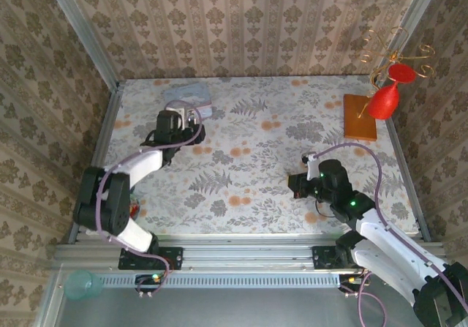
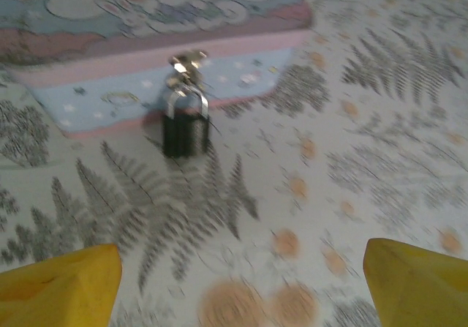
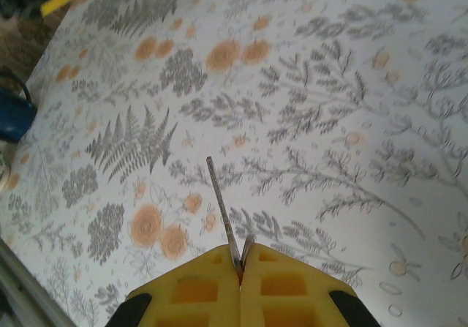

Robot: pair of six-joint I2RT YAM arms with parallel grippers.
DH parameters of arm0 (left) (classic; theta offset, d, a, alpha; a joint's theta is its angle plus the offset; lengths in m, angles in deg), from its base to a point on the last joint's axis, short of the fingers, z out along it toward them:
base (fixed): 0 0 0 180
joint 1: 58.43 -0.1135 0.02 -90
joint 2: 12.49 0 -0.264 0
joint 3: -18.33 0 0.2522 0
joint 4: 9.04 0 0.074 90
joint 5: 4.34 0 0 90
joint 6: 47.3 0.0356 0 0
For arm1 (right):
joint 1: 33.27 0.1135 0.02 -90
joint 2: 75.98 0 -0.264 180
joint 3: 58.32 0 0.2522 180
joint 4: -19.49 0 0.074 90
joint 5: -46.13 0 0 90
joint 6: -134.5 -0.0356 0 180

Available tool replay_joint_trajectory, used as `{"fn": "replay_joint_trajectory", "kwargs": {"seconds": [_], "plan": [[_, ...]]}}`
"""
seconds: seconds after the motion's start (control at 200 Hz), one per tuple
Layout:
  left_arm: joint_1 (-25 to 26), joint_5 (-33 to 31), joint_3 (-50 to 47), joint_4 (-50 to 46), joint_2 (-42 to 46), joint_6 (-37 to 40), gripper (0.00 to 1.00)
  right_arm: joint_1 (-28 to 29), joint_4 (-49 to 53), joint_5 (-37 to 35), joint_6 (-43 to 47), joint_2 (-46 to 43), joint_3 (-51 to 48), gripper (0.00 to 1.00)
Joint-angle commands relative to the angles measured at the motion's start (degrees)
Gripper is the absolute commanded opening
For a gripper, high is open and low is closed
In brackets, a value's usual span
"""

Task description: Unlock a padlock with a key

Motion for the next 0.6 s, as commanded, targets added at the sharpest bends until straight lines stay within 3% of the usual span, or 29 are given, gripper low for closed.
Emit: {"fn": "replay_joint_trajectory", "kwargs": {"seconds": [0.0, 0.175, 0.45, 0.595], "plan": [[-1.9, 1.3, 5.4, 4.3, -5.6, 1.1, 0.85, -0.2, -3.5, 4.5, 1.2, -0.7, -1.0, 0.0], [-2.3, 3.5, 12.8, 0.9, -13.9, 1.1, 0.79, -0.2, -9.0, 7.4, 0.8, -1.1, -2.4, 0.0], [-1.5, -6.6, 21.7, -11.2, -20.4, 1.7, 0.8, -0.2, -11.0, 8.3, 0.5, -3.0, -3.5, 0.0], [-0.4, -5.8, 26.6, -15.0, -24.1, 3.1, 0.8, -0.2, -11.0, 8.2, 0.6, -4.3, -3.7, 0.0]]}}
